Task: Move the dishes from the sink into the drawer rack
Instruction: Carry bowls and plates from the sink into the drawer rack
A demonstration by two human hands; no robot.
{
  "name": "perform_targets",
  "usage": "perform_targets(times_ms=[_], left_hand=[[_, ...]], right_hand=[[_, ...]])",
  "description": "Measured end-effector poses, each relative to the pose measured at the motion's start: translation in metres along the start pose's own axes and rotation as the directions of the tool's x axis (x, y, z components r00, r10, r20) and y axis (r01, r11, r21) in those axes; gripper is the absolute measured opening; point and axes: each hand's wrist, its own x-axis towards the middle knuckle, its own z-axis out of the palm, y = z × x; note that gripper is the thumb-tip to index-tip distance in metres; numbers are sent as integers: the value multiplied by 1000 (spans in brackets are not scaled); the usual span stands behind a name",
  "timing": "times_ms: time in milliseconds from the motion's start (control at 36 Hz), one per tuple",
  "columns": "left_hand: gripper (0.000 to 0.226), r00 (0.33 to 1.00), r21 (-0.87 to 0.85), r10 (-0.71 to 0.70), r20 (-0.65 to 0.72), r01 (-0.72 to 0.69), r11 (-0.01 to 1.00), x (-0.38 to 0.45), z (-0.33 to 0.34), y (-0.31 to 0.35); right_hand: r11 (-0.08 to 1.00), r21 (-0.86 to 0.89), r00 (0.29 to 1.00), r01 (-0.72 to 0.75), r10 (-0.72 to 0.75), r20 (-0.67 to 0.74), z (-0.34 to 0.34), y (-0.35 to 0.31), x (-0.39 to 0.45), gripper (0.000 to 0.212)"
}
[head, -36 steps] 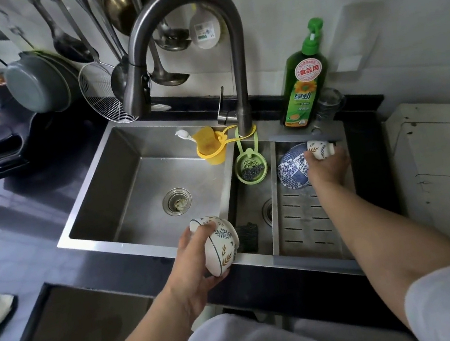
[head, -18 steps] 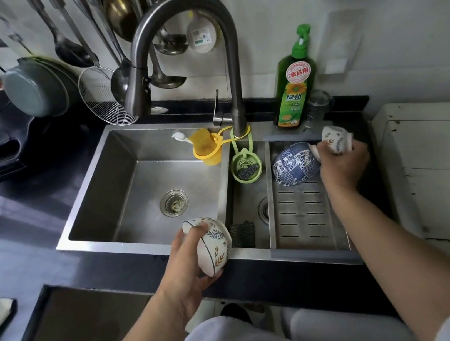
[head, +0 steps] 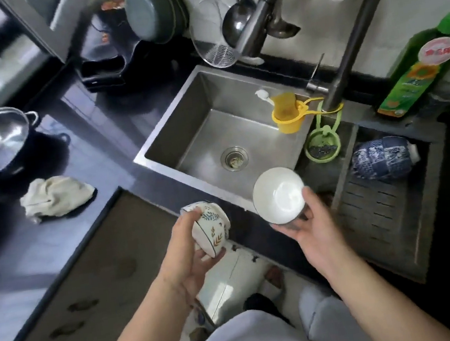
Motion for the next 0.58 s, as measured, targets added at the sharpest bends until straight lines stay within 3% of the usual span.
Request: perform_targets(times_ms=[194,333,500,583], left_hand=[[37,979,-210,30,-203,-73,975,-58,-102,-34],[36,938,-424,16,-346,-172,889,-117,-173,-79],[37,852,-560,-16,-523,-330,760,-216,-280,-178],[46,830,-610,-42,-556,-372,700,-270,-336,-243]], right_hand=[[970,-205,966,-131,171,194,60,49,-31,24],[916,-375,894,-145,284,347,92,101,-75,54],[824,-567,778,-27,373,505,105,223,-157,48],[783,-621,763,-12,409,501,93,294,-210,44]])
